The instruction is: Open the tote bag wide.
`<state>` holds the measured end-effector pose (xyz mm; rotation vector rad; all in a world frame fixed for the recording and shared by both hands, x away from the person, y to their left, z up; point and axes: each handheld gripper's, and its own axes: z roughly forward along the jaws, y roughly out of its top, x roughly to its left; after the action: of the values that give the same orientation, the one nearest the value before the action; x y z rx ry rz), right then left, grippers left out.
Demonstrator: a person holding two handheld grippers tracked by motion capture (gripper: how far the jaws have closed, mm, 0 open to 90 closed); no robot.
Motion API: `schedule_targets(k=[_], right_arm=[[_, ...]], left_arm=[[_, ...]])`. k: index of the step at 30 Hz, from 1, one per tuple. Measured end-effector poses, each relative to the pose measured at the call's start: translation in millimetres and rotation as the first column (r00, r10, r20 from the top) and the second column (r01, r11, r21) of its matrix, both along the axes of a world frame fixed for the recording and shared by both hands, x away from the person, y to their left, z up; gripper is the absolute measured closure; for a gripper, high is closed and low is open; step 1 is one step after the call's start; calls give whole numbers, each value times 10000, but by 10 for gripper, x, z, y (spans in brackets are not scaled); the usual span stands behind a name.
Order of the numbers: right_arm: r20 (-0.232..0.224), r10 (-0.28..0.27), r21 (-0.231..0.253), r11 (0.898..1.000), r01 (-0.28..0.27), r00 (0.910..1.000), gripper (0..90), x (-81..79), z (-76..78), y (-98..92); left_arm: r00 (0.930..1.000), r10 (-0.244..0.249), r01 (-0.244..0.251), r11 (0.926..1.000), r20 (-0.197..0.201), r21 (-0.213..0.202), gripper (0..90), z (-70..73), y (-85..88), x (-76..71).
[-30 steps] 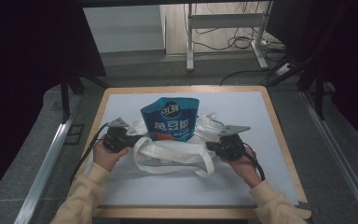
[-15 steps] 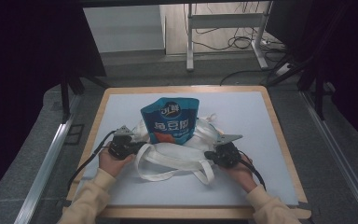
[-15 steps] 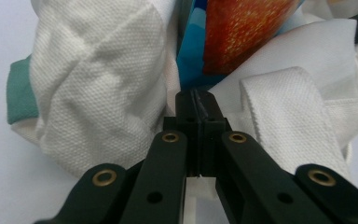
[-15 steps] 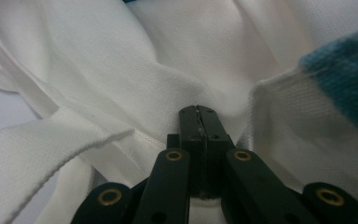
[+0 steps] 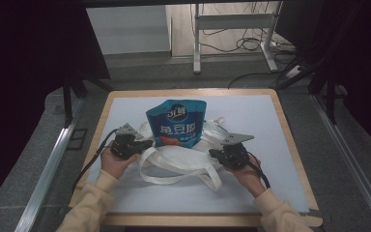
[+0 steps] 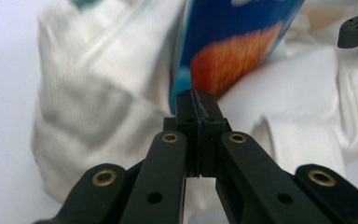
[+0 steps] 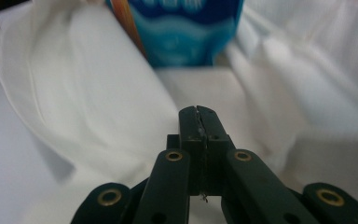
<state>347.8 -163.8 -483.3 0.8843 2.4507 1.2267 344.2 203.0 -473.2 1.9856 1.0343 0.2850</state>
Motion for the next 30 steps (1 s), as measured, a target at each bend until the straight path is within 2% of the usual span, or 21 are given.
schedule_targets(k=[3, 5, 8, 12, 21, 25, 30], right_arm=[[190, 115, 340, 9993, -121, 9998, 891, 25, 120, 77], [213, 201, 452, 9988, -211, 9996, 891, 45, 146, 127], [20, 435, 426, 9981, -435, 9991, 891, 76, 98, 262], [-260, 760, 195, 9970, -755, 9968, 891, 66, -1, 368], [-649, 1033, -132, 9945, -1044, 9925, 891, 17, -131, 416], [-739, 1035, -124, 9944, -1047, 9919, 891, 13, -148, 401], [-768, 1049, -131, 9943, -1062, 9915, 891, 12, -164, 397]], left_arm=[[9999, 89, -88, 9999, 106, -122, 900, 93, -2, 47], [9999, 137, -137, 9999, 33, -38, 900, 112, -4, 103], [9995, 142, -140, 9999, -290, 59, 900, 71, -10, 205], [9990, 183, -183, 9998, -407, 2, 900, 48, -14, 262], [9991, 130, -119, 9996, -416, 259, 900, 40, -19, 225], [9997, 37, -24, 9986, -237, 522, 900, 58, -5, 147], [9996, 55, -38, 9981, -281, 610, 900, 79, 24, 143]])
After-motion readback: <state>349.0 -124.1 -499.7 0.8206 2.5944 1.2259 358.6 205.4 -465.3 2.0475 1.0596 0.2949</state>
